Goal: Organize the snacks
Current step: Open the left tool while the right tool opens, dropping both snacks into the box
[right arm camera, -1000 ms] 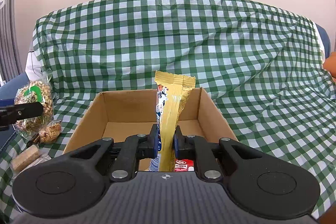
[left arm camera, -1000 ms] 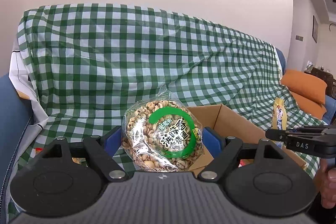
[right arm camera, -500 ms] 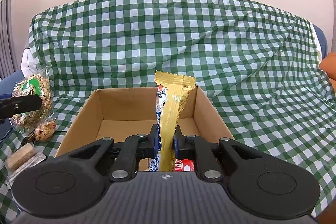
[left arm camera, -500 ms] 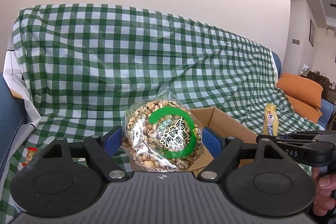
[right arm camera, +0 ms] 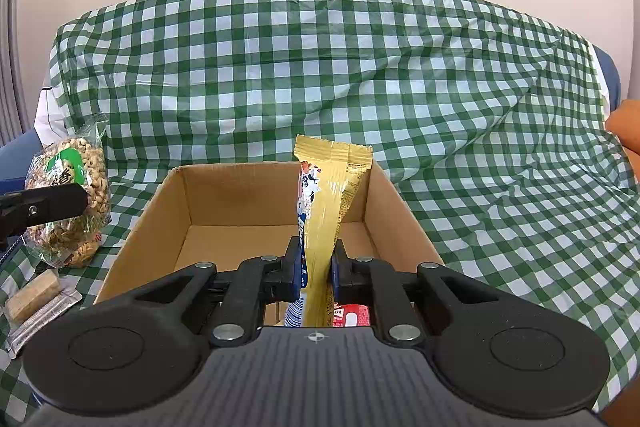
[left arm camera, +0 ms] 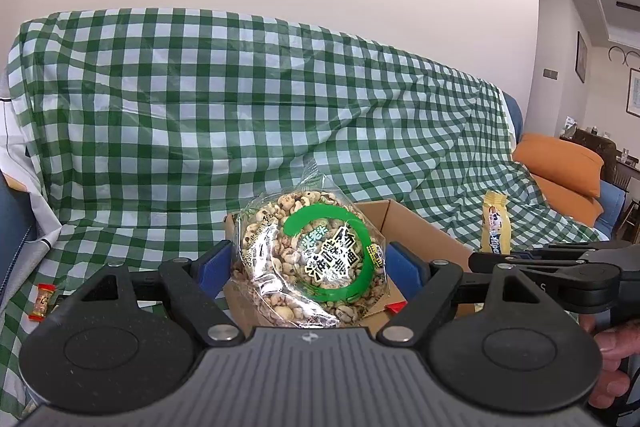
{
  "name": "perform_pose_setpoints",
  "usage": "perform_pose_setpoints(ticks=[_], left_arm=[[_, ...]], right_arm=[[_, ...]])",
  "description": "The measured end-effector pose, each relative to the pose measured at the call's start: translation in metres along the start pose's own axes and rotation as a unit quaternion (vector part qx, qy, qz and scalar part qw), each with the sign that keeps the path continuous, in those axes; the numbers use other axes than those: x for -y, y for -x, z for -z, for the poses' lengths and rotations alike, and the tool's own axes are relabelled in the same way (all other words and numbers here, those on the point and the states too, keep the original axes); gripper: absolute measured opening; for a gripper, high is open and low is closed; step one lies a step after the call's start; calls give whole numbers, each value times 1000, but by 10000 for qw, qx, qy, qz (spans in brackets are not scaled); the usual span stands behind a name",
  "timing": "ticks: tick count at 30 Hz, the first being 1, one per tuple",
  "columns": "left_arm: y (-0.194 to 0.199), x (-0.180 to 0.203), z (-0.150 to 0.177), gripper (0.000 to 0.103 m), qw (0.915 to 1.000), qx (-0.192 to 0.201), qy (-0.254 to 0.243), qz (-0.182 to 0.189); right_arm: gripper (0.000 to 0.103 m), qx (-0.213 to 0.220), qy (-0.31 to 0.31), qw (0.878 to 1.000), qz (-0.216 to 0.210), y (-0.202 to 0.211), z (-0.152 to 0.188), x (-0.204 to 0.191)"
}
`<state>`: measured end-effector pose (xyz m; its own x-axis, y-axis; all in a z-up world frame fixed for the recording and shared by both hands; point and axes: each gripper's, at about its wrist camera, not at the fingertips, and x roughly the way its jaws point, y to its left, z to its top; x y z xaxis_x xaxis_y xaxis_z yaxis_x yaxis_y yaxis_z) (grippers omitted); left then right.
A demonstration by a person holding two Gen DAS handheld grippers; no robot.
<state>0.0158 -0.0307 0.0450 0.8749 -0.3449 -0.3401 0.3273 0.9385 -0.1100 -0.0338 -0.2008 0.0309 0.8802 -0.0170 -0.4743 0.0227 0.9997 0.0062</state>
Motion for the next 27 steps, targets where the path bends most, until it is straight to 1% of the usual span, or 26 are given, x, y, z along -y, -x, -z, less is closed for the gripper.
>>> perform_pose_setpoints(ticks=[27], left_arm=[[-5, 13, 6, 86, 9997, -46, -114, 200]], right_arm=[[14, 10, -46, 9999, 124, -2, 0, 2]])
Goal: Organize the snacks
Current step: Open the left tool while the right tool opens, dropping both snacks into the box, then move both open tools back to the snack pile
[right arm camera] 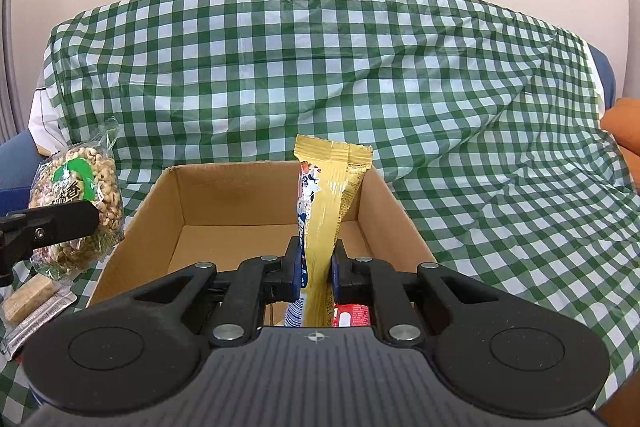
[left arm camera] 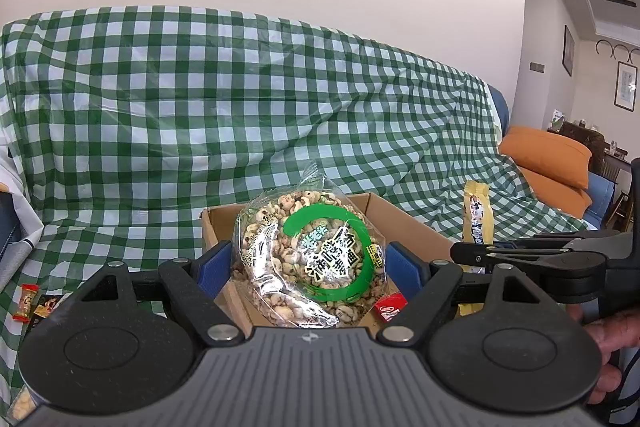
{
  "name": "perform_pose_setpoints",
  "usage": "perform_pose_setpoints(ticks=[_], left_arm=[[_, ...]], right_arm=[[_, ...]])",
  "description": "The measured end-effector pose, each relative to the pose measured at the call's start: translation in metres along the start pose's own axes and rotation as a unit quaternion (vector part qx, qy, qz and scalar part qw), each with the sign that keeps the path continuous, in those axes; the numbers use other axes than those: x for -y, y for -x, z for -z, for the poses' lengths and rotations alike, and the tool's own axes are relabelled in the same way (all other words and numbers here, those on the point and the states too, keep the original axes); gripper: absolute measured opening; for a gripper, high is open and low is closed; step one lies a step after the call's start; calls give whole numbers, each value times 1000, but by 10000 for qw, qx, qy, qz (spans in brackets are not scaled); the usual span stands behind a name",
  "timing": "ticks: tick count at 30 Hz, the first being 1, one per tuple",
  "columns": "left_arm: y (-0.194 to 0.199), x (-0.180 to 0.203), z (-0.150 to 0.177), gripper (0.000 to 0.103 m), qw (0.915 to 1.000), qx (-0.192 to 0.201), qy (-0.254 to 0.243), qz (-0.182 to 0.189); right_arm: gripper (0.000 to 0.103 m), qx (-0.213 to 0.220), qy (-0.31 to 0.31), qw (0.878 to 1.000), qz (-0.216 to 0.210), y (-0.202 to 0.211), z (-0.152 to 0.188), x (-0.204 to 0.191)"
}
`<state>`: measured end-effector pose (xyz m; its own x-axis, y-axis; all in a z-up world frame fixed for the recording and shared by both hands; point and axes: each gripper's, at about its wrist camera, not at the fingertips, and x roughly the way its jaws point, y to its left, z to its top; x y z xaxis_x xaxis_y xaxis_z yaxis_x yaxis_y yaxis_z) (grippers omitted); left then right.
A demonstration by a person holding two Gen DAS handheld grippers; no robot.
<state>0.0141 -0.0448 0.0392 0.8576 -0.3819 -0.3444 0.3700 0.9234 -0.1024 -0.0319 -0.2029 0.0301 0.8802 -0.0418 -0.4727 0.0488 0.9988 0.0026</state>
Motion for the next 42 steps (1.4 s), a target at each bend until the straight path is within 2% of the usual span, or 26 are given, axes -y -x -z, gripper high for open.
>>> perform_pose_setpoints(ticks=[12, 15, 16, 17, 19, 20, 25, 27, 28, 30, 32, 33, 37, 39, 40, 42], left_arm=[[0, 2, 0, 86, 10000, 38, 28, 69], [-1, 5, 0, 94, 9996, 6, 60, 277], [-1, 6, 0, 97, 9994, -5, 43, 332], [-1, 8, 0, 98, 9993, -12, 8, 375], [-2, 11, 1, 98, 9992, -13, -85, 397], [-2, 12, 2, 98, 9992, -16, -108, 392], [-5, 11, 2, 98, 9995, -15, -90, 297], [-3, 10, 4, 95, 9997, 17, -128, 216], [-1, 10, 5, 88, 9997, 37, -165, 159], [-2, 8, 5, 72, 9997, 16, -249, 77], [0, 2, 5, 45, 9996, -79, -254, 76], [1, -4, 4, 41, 9996, -159, -233, 87], [15, -32, -9, 37, 9991, -269, -274, 155], [20, -49, -20, 37, 9982, -394, -456, 67], [22, -59, -25, 37, 9975, -471, -533, 36], [26, -83, -31, 37, 9954, -605, -730, -116]], right_arm=[[14, 11, -19, 10000, 75, 2, -1, 1], [15, -49, -30, 9999, 119, 0, 0, 1], [21, -88, -43, 9998, 157, -1, 0, 2], [37, -125, -63, 9997, 205, -2, 0, 2], [55, -130, -172, 9992, 322, -2, 0, 5], [59, -119, -241, 9990, 361, -2, -1, 8], [62, -237, -426, 9979, 428, -6, 0, 14], [62, -246, -454, 9977, 440, -6, 0, 13], [62, -251, -467, 9976, 439, -6, 0, 11], [62, -266, -475, 9976, 430, -7, 0, 8], [62, -277, -434, 9979, 404, -8, 0, 3], [62, -277, -396, 9981, 383, -7, 0, -1], [59, -204, -221, 9993, 232, -1, 2, -19], [50, -134, -162, 9997, 80, 2, 1, -28], [42, -83, -150, 9999, -19, 4, 1, -33], [40, 66, -112, 9996, -248, 11, 0, -44]])
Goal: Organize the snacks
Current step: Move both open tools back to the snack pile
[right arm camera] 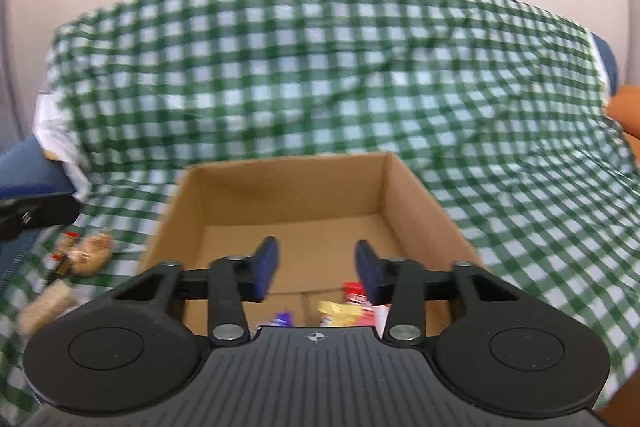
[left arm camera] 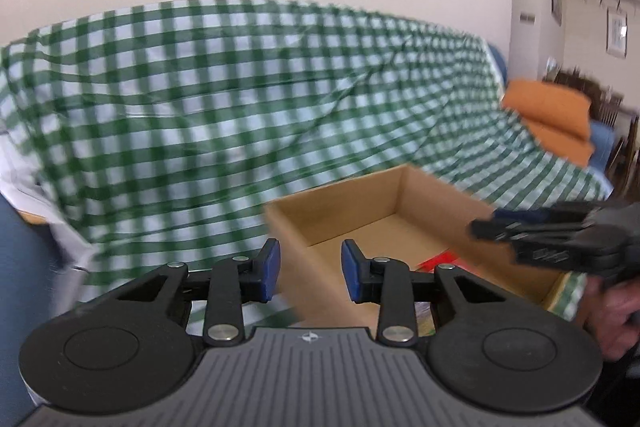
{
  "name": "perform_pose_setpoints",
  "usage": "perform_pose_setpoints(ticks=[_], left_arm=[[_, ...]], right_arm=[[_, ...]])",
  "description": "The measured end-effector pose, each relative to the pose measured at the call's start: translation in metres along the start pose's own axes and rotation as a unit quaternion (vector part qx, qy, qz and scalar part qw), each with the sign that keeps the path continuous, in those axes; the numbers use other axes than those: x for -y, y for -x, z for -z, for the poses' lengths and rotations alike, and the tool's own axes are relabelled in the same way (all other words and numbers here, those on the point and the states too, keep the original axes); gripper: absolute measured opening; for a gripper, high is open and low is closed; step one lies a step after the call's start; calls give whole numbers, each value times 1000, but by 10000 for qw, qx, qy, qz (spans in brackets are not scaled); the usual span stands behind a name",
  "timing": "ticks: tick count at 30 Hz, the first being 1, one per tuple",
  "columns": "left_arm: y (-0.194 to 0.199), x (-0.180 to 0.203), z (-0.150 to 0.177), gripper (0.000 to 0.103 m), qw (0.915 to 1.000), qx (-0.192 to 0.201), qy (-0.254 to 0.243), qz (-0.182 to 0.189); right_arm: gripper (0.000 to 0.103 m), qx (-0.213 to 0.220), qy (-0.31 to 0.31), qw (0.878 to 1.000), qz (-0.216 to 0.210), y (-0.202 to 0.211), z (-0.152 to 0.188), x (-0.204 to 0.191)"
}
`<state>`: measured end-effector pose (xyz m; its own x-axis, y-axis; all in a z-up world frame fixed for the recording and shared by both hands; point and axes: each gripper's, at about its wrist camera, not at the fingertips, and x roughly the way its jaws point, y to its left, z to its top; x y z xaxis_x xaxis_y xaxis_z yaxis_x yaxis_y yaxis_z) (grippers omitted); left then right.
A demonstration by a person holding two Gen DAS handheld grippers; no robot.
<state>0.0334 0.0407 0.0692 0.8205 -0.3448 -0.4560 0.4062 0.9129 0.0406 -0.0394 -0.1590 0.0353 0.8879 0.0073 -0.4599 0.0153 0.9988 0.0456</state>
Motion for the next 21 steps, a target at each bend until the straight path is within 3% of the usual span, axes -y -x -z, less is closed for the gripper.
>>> perform_pose_setpoints(ticks=[3, 4, 6, 7, 10, 14, 17, 21], left_arm=[[5, -32, 16, 38, 9979, -65, -219, -601], [5, -44, 26, 38, 9967, -138, -106, -789], [-3, -67, 36, 37, 9898, -663, 275, -1228], [0, -74, 36, 37, 9871, -572, 405, -1438], [5, -92, 36, 38, 9845, -533, 839, -1448], [-10, -105, 43, 38, 9762, -1021, 1139, -1536], [-21, -119, 59, 40, 9629, -1609, 1508, -1553], [-40, -143, 82, 46, 9325, -2428, 2163, -1575]], right_arm=[[40, 180, 179, 9993, -281, 7, 0, -18], [40, 178, 236, 9988, -381, 7, 0, -25], [40, 140, 396, 9973, -604, 7, 2, -41], [40, 144, 470, 9963, -709, 7, 3, -50], [40, 171, 675, 9915, -1103, 11, 6, -80], [40, 54, 806, 9838, -1601, 13, 17, -121], [40, -191, 901, 9775, -1898, 11, 31, -146], [40, -604, 1098, 9680, -2175, 1, 50, -171]])
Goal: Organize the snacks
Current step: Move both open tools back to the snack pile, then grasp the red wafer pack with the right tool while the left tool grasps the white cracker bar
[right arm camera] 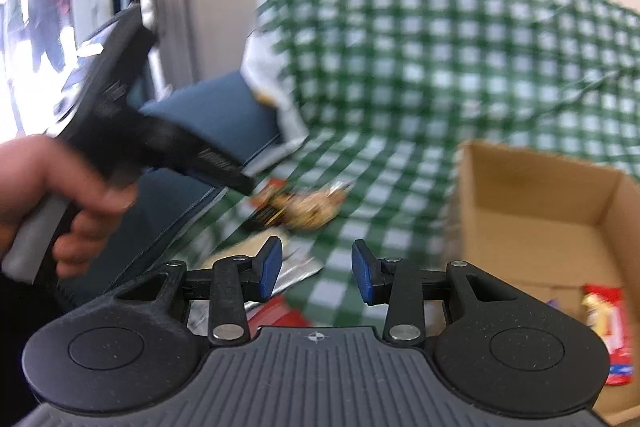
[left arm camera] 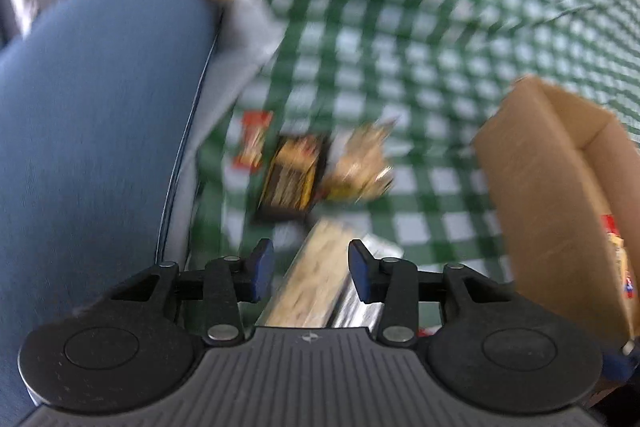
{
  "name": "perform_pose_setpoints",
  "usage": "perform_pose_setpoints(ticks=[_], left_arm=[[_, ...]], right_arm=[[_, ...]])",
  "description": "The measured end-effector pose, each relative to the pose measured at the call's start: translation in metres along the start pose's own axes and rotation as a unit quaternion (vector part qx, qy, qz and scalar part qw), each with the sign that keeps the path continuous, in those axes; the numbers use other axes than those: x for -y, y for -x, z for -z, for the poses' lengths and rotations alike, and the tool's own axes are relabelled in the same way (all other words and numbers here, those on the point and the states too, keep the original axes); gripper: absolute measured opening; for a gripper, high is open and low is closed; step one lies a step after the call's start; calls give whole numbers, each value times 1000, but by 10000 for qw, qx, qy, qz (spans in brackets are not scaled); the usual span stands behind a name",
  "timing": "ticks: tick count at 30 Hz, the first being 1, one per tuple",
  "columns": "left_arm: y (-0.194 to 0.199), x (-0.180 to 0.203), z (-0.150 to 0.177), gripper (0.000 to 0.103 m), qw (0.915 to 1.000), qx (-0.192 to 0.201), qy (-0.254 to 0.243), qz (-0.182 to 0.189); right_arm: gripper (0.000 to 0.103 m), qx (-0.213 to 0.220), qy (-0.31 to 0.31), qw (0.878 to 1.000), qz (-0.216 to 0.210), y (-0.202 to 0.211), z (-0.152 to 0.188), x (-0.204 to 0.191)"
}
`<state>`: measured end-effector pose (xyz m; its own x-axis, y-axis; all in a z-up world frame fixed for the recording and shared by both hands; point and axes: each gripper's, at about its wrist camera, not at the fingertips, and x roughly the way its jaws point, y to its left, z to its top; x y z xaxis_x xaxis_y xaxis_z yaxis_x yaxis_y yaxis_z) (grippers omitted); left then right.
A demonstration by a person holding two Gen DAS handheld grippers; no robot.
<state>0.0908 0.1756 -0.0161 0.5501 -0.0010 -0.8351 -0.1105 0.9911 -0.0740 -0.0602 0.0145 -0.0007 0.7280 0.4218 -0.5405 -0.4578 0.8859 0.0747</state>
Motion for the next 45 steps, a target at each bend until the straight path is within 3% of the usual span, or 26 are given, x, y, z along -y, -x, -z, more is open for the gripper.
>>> perform_pose_setpoints(ticks=[6, 7, 12, 14, 24, 27, 31, 32, 34, 42, 45], left_arm=[[-12, -19, 3, 63, 9980, -391, 489, 84], [-13, -19, 2, 65, 9979, -418, 487, 77], [-17, -15, 2, 68, 9976, -544, 439, -15], [-19, -15, 2, 68, 9974, -560, 452, -24], [-24, -13, 1, 70, 9975, -592, 387, -77], [-24, -13, 1, 70, 9974, -589, 398, -78], [-25, -12, 2, 72, 9973, -626, 367, -79], [-26, -12, 3, 72, 9973, -641, 361, -76], [-27, -11, 3, 72, 9972, -667, 337, -66], [-30, -7, 5, 74, 9969, -736, 259, -30], [-32, -6, 6, 75, 9969, -755, 213, -34]], right_arm=[[44, -791, -303, 9963, -160, -46, 12, -2], [49, -855, -341, 9957, -115, -52, 13, -2], [62, -1201, -631, 9906, -171, -76, 21, 0], [74, -1434, -753, 9865, -252, -90, 26, -3], [77, -1794, -407, 9829, -2, -123, 38, -17], [66, -1814, -164, 9833, 12, -120, 36, -19], [38, -1776, -55, 9841, -41, -114, 33, -13], [23, -1764, -54, 9843, -41, -113, 32, -10], [12, -1741, -28, 9847, -44, -109, 30, -6], [11, -1640, 6, 9864, 124, -93, 27, 4], [17, -1588, -141, 9871, 121, -91, 28, 11]])
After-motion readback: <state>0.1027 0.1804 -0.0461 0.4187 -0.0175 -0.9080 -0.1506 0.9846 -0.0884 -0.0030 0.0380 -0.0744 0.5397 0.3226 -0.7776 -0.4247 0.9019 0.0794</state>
